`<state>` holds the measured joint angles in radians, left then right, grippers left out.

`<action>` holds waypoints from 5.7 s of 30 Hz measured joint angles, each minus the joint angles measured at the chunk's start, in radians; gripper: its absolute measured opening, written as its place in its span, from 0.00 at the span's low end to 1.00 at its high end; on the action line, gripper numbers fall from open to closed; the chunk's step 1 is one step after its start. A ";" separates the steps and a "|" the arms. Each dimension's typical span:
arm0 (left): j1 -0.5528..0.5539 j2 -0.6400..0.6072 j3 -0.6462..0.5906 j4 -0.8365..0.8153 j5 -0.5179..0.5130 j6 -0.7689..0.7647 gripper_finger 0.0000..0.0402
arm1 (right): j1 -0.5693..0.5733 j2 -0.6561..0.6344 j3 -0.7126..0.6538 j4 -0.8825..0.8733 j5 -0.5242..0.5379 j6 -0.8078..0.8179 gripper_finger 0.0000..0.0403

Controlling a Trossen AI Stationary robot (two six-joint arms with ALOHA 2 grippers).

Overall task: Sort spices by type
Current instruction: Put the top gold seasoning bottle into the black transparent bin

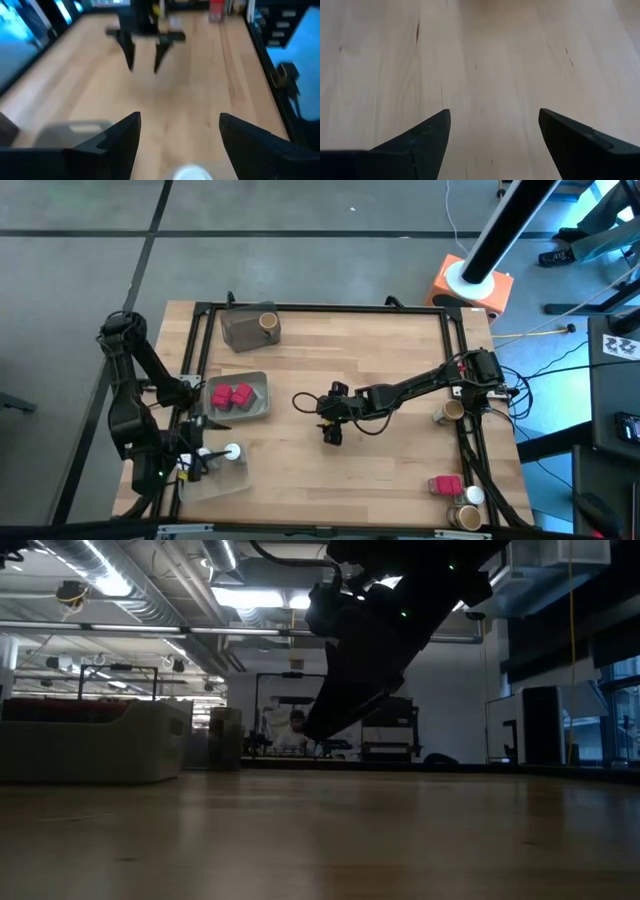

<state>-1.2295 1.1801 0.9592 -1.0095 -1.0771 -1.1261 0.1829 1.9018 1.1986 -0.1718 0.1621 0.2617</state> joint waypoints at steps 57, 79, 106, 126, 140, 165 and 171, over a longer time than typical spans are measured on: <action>0.477 0.060 -0.150 0.416 -0.044 0.538 0.63 | 0.315 -0.886 -0.240 -1.400 -0.063 0.756 0.75; 0.493 0.060 -0.168 0.447 -0.033 0.563 0.63 | 0.314 -0.885 -0.282 -1.367 -0.042 0.672 0.83; 0.493 0.060 -0.167 0.454 -0.029 0.556 0.63 | 0.314 -0.861 -0.282 -1.333 -0.030 0.620 0.89; 0.493 0.060 -0.167 0.454 -0.026 0.557 0.63 | 0.314 -0.823 -0.362 -1.338 -0.118 0.533 0.88; 0.493 0.059 -0.167 0.454 -0.026 0.557 0.63 | 0.314 -0.661 -0.362 -1.339 -0.174 0.352 0.88; 0.493 0.060 -0.167 0.454 -0.026 0.557 0.63 | 0.314 -0.523 -0.360 -1.282 -0.165 0.209 0.71; 0.493 0.060 -0.167 0.454 -0.026 0.557 0.63 | 0.314 -0.523 -0.361 -1.277 -0.171 0.267 0.73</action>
<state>-0.7368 1.2396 0.7921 -0.5556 -1.1030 -0.5686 0.4973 1.3792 0.8379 -1.4486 -0.0086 0.5288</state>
